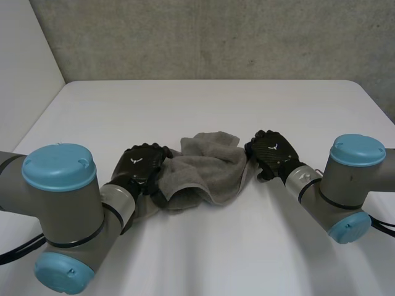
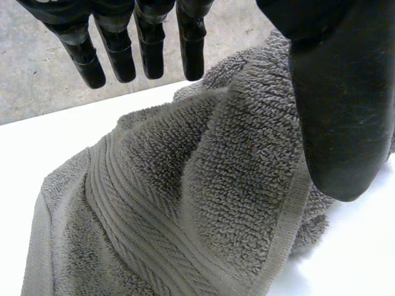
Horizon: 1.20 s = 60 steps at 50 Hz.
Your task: Fold the towel.
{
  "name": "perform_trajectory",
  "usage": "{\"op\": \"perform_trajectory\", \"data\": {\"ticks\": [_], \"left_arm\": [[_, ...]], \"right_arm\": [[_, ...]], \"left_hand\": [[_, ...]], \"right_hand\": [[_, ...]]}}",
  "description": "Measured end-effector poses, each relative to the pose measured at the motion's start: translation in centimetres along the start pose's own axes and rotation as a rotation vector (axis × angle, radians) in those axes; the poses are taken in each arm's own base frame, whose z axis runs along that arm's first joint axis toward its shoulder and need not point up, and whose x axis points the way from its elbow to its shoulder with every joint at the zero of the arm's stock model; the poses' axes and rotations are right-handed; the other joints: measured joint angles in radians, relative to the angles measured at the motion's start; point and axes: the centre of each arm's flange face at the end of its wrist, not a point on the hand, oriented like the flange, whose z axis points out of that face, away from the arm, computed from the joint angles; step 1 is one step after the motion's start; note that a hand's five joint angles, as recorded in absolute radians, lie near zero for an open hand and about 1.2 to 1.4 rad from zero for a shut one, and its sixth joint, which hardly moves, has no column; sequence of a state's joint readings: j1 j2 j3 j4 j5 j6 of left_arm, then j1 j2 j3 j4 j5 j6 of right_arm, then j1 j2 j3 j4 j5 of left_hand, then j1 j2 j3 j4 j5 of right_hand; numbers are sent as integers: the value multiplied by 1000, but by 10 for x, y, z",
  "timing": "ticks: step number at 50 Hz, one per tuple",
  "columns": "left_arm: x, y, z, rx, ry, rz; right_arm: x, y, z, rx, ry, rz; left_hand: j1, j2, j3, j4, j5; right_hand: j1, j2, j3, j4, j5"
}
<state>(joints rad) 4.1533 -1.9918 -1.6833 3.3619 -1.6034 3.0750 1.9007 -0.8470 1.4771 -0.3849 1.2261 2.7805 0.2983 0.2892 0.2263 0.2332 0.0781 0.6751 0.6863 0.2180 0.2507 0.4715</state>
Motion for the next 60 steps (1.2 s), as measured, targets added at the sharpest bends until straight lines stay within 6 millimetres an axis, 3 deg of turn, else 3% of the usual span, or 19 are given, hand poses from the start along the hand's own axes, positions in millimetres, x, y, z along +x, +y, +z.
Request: {"op": "perform_trajectory", "data": {"ticks": [13, 14, 18, 20, 23, 29, 35, 38, 39, 40, 42, 43, 45, 49, 52, 54, 56, 60], "left_arm": [[15, -5, 1, 46, 21, 10], [16, -5, 2, 50, 19, 11], [19, -5, 8, 70, -3, 9], [20, -4, 10, 76, -13, 8], [18, -6, 11, 83, -25, 5], [4, -25, 9, 125, -63, -2], [-22, -75, 14, 260, -93, 9], [-27, -112, 21, 366, -69, 49], [-28, -129, 24, 419, -54, 72], [-27, -136, 25, 440, -49, 82], [-25, -173, 27, 552, -24, 128], [-24, -183, 26, 583, -18, 140], [-21, -217, 19, 694, -4, 176], [-15, -261, -7, 857, 2, 209], [-14, -269, -24, 904, 2, 218], [-14, -261, -34, 894, 3, 220], [-15, -243, -36, 848, 8, 222], [-22, -179, -33, 665, 34, 232]], "right_arm": [[0, 1, 1, -1, 3, 2], [0, 1, 1, -1, 2, 2], [0, 2, 1, -4, 0, 7], [-1, 3, 1, -5, -4, 10], [-1, 1, 0, -4, -13, 17], [0, -15, -5, 26, -51, 40], [10, -66, -11, 131, -135, 48], [24, -107, -9, 221, -138, 31], [34, -131, -8, 277, -119, 18], [39, -142, -9, 303, -109, 12], [59, -191, -14, 424, -47, -7], [63, -202, -16, 450, -32, -9], [85, -252, -33, 595, 56, -12], [114, -306, -71, 797, 160, 6], [120, -310, -86, 839, 154, 21], [116, -297, -91, 813, 111, 33], [109, -278, -90, 759, 61, 46], [83, -213, -88, 574, -48, 70]], "left_hand": [[35, 43, 0, 0, 71], [73, 83, 0, 0, 111], [723, 761, 0, 0, 758], [973, 994, 0, 0, 1029], [986, 1005, 0, 0, 1068], [987, 1006, 0, 0, 1068], [987, 1006, 0, 0, 1074], [987, 1006, 0, 0, 1075], [988, 1006, 0, 0, 1075], [990, 1006, 0, 0, 1075], [991, 1006, 0, 0, 1075], [991, 1006, 0, 0, 1076], [991, 1006, 0, 0, 1077], [991, 1006, 0, 0, 1077], [991, 1006, 0, 0, 1077], [991, 1006, 0, 0, 1078], [991, 1006, 0, 0, 1078], [991, 1006, 0, 0, 1078]], "right_hand": [[12, 5, 0, 0, 44], [21, 12, 0, 0, 55], [339, 327, 0, 0, 359], [513, 471, 0, 0, 524], [649, 609, 0, 0, 681], [649, 612, 0, 0, 683], [650, 612, 0, 0, 683], [650, 613, 0, 0, 683], [651, 621, 0, 0, 683], [651, 625, 0, 0, 684], [652, 645, 0, 0, 687], [652, 645, 0, 0, 687], [652, 645, 0, 0, 687], [652, 645, 0, 0, 689], [652, 645, 0, 0, 693], [652, 645, 0, 0, 693], [652, 645, 0, 0, 693], [652, 645, 0, 0, 693]]}}
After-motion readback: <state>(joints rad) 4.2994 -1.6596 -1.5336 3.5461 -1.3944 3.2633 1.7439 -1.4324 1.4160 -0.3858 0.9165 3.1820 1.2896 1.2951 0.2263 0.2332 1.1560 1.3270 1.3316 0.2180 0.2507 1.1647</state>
